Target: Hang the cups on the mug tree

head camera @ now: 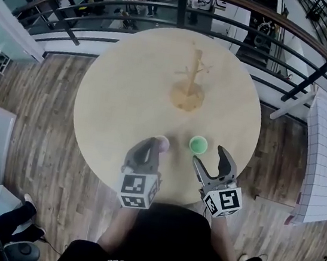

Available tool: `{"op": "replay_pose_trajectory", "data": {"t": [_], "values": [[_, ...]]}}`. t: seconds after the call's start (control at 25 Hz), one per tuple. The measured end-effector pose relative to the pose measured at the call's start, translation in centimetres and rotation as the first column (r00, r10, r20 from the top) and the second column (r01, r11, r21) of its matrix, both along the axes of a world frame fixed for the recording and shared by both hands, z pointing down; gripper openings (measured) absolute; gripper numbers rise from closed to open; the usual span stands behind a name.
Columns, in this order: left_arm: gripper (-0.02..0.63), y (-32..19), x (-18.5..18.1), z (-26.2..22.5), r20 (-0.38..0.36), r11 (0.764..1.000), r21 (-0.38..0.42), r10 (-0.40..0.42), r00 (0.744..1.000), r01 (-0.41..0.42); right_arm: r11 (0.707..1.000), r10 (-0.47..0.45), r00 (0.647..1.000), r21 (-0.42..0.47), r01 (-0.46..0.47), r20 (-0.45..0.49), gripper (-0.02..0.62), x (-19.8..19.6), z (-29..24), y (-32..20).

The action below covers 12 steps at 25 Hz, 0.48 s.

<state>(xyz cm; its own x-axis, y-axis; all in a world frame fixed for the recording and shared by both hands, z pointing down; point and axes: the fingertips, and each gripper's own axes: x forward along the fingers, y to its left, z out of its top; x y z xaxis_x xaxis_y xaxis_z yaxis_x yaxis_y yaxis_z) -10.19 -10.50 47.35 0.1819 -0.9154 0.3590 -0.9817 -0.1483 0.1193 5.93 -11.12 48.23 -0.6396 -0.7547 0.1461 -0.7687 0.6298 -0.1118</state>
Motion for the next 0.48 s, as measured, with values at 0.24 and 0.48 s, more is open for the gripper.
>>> {"op": "replay_pose_trajectory", "data": {"t": [0.24,0.48], "values": [[0.012,0.9,-0.8,0.2,0.058,0.999,-0.031,0.012,0.998,-0.01,0.999,0.002,0.997,-0.037,-0.005,-0.083,0.342,0.9,4.3,0.0],[0.012,1.6,-0.7,0.5,0.083,0.998,-0.056,0.021,0.996,-0.017,0.997,-0.008,0.99,-0.081,-0.004,-0.143,0.342,1.4,8.6,-0.1]]}}
